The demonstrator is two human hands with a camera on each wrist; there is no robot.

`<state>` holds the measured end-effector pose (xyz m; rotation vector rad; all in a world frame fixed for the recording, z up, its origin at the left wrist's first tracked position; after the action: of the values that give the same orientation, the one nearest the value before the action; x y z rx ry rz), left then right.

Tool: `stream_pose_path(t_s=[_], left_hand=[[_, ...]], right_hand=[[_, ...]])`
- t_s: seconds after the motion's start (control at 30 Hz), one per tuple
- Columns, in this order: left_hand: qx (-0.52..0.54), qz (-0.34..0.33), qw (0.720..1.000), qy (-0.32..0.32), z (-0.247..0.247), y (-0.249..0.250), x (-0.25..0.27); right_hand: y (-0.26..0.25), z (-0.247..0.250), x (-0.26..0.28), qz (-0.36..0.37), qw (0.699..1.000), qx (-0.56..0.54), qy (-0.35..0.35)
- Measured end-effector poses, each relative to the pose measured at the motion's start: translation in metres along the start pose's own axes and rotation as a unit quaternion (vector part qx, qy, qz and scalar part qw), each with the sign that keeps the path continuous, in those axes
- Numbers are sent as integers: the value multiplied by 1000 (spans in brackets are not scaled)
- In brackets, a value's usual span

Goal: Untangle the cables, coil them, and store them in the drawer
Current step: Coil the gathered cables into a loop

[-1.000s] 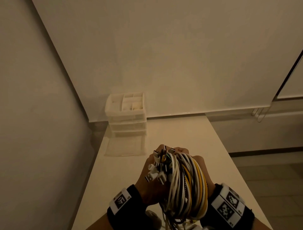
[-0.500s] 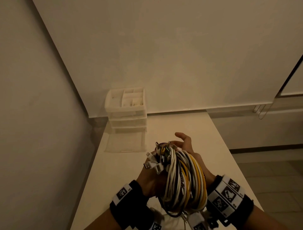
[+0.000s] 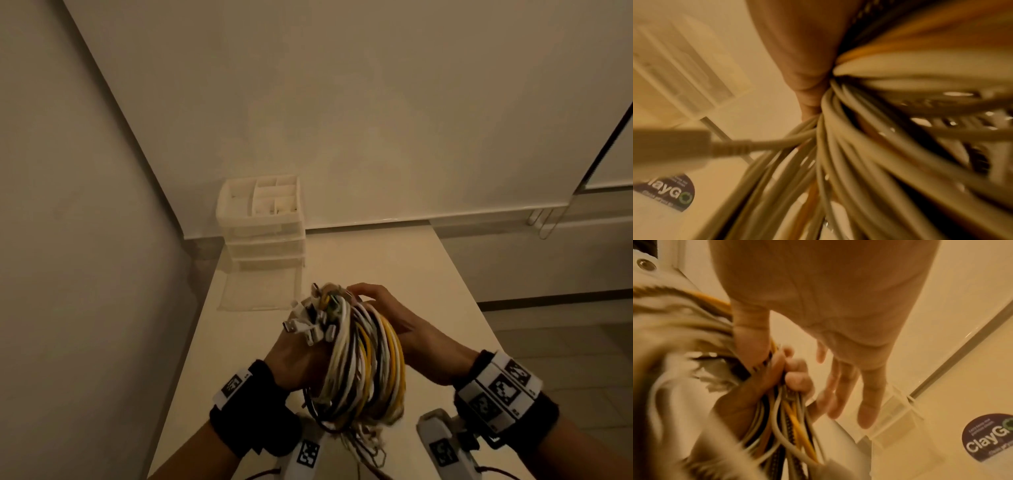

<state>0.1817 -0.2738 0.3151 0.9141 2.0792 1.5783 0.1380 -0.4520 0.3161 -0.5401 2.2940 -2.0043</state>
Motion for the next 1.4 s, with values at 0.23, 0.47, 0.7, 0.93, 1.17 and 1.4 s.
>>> stream_pose_path(t_s=[0.23,0.47,0.7,0.93,1.17,1.4], left_hand=[[157,-19,983,96,37,43,-18],[201,-121,971,47,55,35,-23],[148,-140,976,73,5,45,-24],[120,-167,976,72,-4,48,-15],[150,-155,966,144,32,54,0],[119,-130,968,177,33,56,5]], right_hand=[[13,17,10,16,998,12,52],[3,-14,7,49,987,135,75],[-1,-56,-12,130,981,66,129],[19,-77,-28,122,950,215,190],[17,-70,10,109,914,338,198],[-7,-78,40,115,811,539,196]])
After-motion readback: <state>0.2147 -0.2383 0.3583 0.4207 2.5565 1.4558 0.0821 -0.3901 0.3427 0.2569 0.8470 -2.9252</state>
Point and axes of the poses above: each hand's wrist, its own x-axis away from the middle knuckle, its own z-axis out of the back of the hand, y = z × x, the point moved 1 cm from there along -x, towards the middle knuckle, and after that the axes turned 7 degrees about -x, right-handed, at the moved point
